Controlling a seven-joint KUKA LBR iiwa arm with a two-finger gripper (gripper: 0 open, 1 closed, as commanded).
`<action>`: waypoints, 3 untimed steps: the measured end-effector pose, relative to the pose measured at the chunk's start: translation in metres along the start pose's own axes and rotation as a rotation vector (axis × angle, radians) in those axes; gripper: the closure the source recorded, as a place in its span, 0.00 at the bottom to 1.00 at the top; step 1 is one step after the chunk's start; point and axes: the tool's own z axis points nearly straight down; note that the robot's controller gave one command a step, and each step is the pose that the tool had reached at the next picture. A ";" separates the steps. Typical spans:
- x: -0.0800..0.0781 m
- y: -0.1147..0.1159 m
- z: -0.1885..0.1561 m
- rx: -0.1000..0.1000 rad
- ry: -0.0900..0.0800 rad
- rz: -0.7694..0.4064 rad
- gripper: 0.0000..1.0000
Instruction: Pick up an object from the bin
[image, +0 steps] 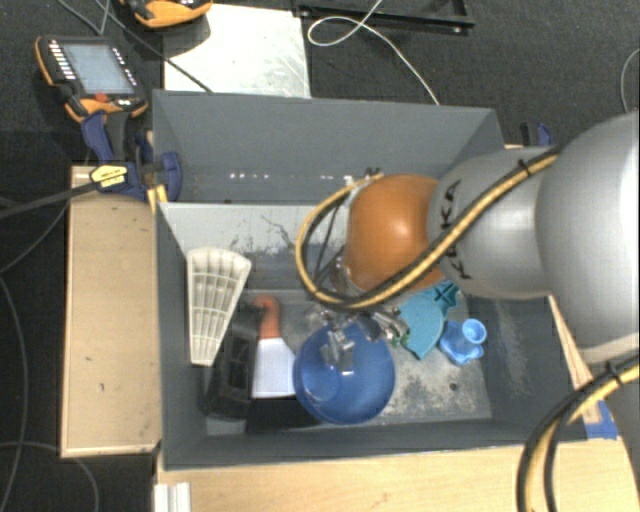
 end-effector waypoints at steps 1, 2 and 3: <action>0.000 0.000 0.000 0.000 0.000 0.001 1.00; 0.011 0.006 -0.103 0.000 0.003 0.013 1.00; -0.010 -0.007 -0.064 0.001 -0.006 0.024 1.00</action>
Offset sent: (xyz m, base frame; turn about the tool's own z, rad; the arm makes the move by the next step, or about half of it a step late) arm -0.0181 0.0014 0.1633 0.0236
